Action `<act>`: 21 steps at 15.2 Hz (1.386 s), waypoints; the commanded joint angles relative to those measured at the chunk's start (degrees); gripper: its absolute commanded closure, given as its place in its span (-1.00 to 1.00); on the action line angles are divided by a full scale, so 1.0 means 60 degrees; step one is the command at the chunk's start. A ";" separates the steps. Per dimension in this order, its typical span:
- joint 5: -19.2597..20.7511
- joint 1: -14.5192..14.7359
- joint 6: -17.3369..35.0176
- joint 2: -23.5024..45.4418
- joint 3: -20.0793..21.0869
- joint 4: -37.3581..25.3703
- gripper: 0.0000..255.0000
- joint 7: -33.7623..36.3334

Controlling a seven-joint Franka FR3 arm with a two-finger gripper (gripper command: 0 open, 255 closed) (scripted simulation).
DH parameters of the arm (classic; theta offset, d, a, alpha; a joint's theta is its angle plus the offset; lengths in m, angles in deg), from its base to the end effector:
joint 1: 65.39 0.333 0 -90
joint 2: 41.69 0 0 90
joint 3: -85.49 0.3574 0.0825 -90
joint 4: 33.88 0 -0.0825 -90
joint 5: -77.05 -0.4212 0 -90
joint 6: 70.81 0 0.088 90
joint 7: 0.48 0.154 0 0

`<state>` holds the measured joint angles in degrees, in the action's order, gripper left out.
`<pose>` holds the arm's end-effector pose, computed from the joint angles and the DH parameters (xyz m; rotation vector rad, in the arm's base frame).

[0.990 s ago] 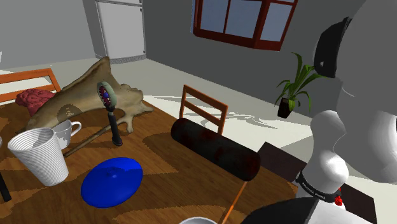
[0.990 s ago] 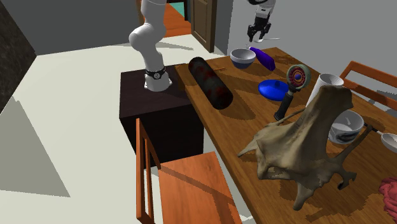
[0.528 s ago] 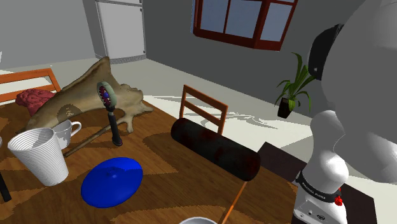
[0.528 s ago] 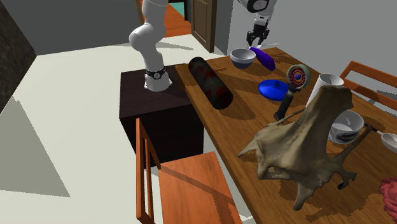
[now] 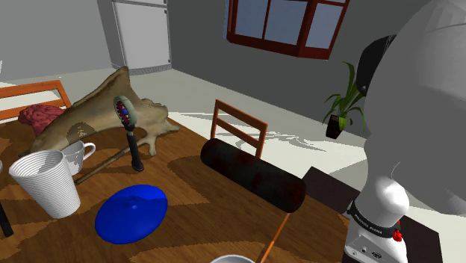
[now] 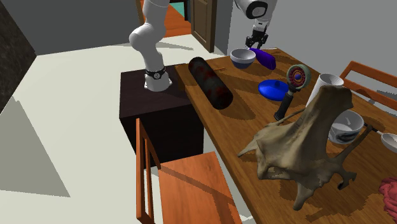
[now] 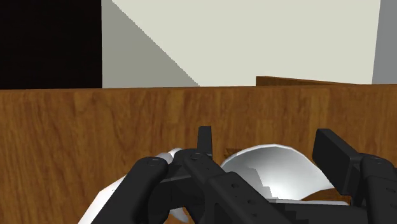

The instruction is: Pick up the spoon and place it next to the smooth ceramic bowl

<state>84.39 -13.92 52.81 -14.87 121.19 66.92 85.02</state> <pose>0.0774 0.6953 0.3164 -3.0990 -0.0700 0.2439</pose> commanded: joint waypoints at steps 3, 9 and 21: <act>0.0001 -0.0001 0.0013 -0.0001 0.0000 0.0011 1.00 0.0000; 0.0001 0.0000 0.0011 0.0000 0.0000 0.0009 -1.00 0.0001; -0.0337 -0.0233 -0.0992 -0.0537 0.0177 -0.0517 -1.00 -0.0213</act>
<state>82.38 -15.31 46.88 -18.08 122.24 63.83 83.74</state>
